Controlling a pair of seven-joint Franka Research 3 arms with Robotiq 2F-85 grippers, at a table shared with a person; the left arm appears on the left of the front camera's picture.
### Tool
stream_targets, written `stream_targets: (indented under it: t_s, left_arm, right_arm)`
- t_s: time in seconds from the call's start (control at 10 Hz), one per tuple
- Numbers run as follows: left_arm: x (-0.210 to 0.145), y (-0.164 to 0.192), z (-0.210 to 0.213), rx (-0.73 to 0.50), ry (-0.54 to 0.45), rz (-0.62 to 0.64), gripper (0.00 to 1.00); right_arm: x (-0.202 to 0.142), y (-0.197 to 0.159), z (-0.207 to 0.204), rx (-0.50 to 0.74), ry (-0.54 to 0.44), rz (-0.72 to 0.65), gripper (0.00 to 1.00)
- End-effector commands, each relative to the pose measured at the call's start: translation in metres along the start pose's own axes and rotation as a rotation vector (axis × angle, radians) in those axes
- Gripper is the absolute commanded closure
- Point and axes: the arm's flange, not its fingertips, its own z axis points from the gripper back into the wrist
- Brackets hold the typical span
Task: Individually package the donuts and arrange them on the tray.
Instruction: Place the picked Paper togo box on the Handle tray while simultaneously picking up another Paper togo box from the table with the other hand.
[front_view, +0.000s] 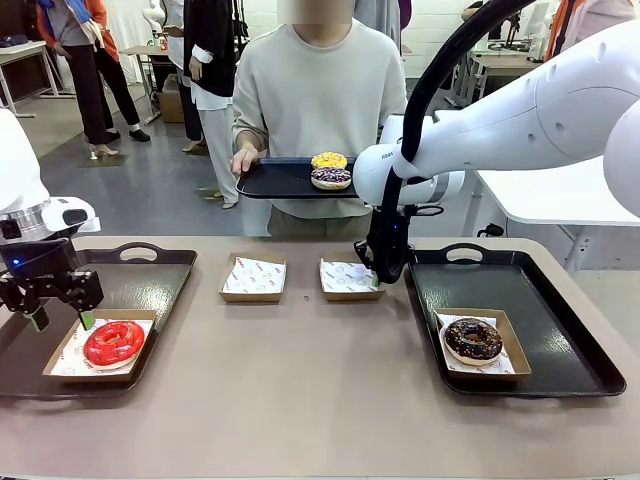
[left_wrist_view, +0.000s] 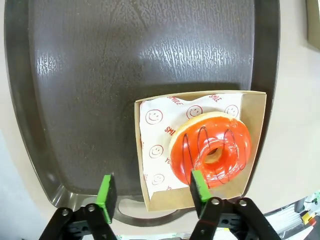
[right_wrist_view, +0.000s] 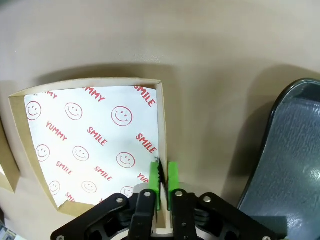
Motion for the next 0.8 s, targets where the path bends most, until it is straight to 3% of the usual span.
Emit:
stream_targets:
  t_s: [0.0, 0.3, 0.4, 0.7]
  left_arm:
    - [-0.003, 0.004, 0.003, -0.014, -0.010, -0.018, 0.00]
    - [-0.006, 0.005, 0.004, -0.030, -0.013, -0.017, 0.00]
    - [-0.015, 0.007, 0.012, -0.111, -0.041, -0.040, 0.00]
    - [-0.065, 0.042, 0.042, -0.546, -0.152, -0.142, 0.00]
  right_arm:
    - [0.006, 0.002, 0.000, -0.007, 0.005, -0.017, 1.00]
    - [0.006, 0.001, 0.002, -0.031, -0.032, -0.047, 1.00]
    - [0.001, 0.002, 0.011, -0.017, -0.039, -0.057, 1.00]
    - [-0.011, 0.004, 0.059, 0.021, -0.089, -0.052, 1.00]
